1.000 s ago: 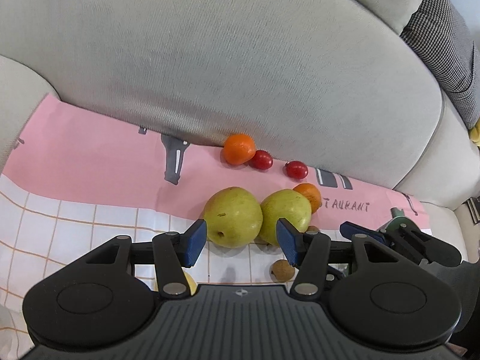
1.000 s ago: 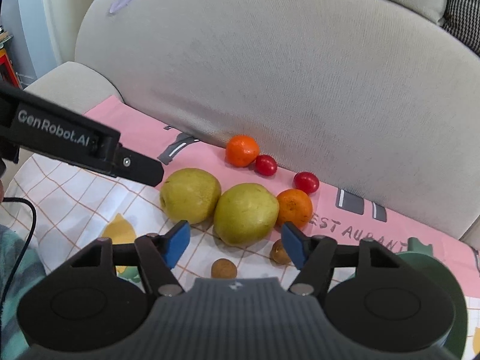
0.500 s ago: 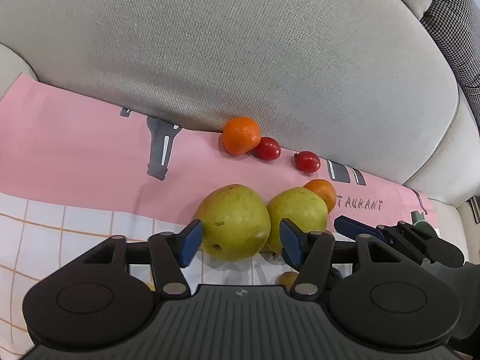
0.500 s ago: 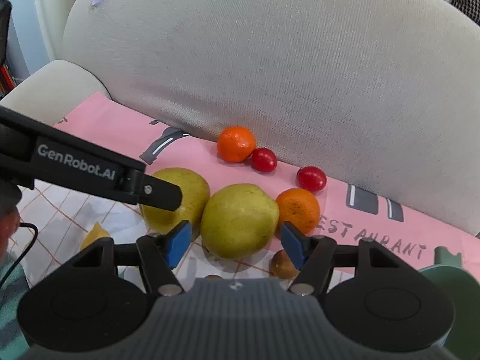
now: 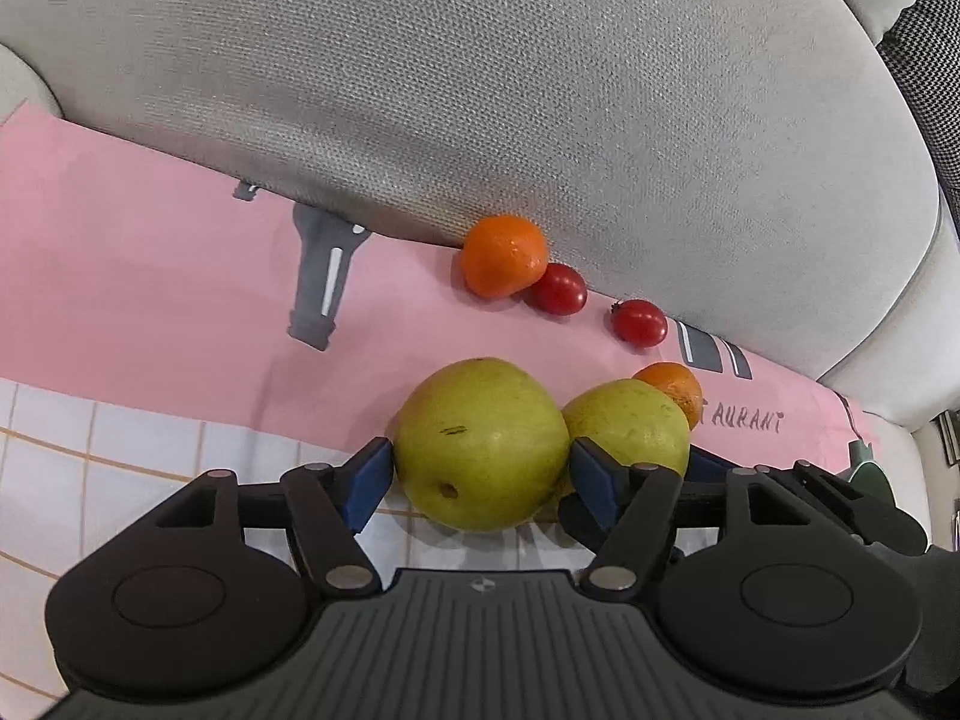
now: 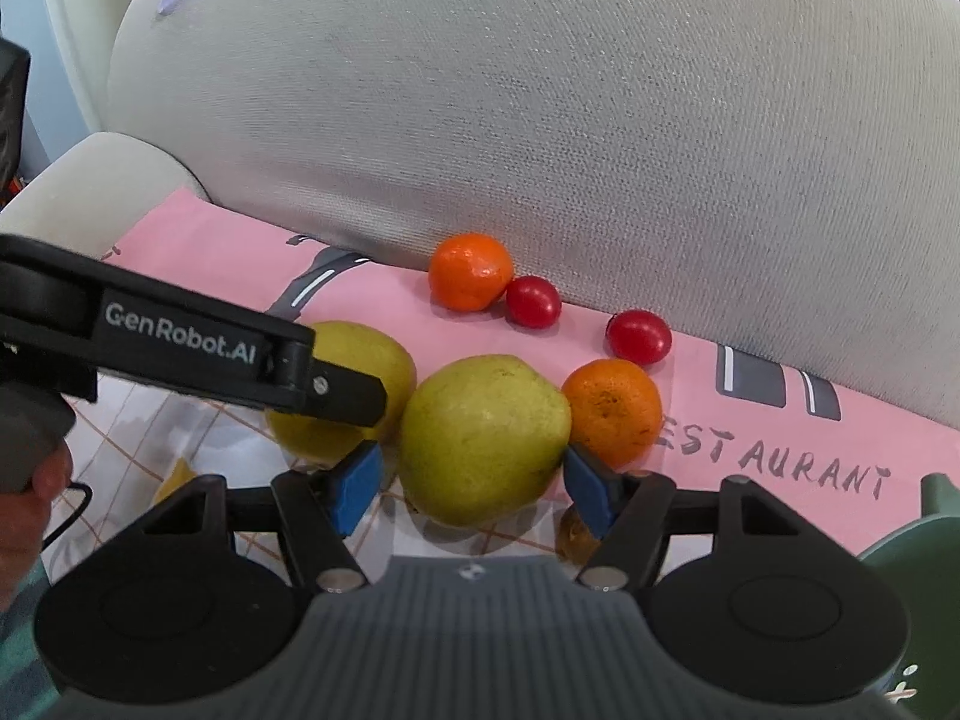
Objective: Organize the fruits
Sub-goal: 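Close the left tool on one green pear while the right tool grasps the other pear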
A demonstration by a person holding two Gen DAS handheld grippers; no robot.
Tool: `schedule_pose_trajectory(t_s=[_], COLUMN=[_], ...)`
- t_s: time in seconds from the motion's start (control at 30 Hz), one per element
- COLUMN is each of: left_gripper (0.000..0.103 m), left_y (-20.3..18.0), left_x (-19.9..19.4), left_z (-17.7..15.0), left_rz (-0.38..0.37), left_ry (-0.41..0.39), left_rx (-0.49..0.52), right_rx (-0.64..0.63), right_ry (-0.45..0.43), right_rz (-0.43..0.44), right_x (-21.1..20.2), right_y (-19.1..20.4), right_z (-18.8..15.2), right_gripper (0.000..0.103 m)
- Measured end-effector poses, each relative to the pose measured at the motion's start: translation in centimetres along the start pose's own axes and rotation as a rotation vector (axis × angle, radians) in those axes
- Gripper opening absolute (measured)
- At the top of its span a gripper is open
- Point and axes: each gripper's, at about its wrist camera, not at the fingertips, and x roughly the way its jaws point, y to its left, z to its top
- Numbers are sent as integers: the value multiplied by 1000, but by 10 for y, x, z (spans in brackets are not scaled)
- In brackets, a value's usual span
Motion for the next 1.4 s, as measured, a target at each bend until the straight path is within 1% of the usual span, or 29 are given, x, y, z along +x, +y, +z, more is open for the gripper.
schedule_pose_trajectory(t_s=[0.07, 0.1, 0.17, 0.43, 0.77, 0.97, 1.1, 1.33, 1.37, 1.4], left_gripper=[77, 75, 75, 74, 74, 74, 74, 74, 74, 74], left_y=[-2, -1, 0, -2, -2, -4, -2, 3, 4, 5], left_x=[1, 1, 1, -2, -15, -23, -18, -18, -18, -18], left_z=[-2, -3, -3, -3, -8, -14, -23, -22, -22, -21], left_rz=[7, 5, -3, 6, 31, 63, 82, 75, 76, 77], left_ry=[-8, -14, -18, -34, -43, -11, 19, 10, 9, 9], left_rx=[2, -2, -12, -13, -24, -17, -34, -64, -67, -68], right_rx=[11, 16, 21, 25, -35, -66, -77, -78, -79, -78], right_ry=[1, 1, 2, -6, -21, 3, 8, -9, -11, -11], right_rz=[0, 0, 0, -13, -17, -16, -25, -23, -24, -28], right_x=[2, 3, 5, 2, -10, -20, -21, -17, -16, -14], right_y=[-2, -2, -3, -2, 9, 18, 21, 22, 22, 22], right_z=[0, 0, 0, -2, -1, -5, -12, -11, -10, -9], right_gripper=[65, 64, 64, 62, 61, 60, 60, 61, 62, 66])
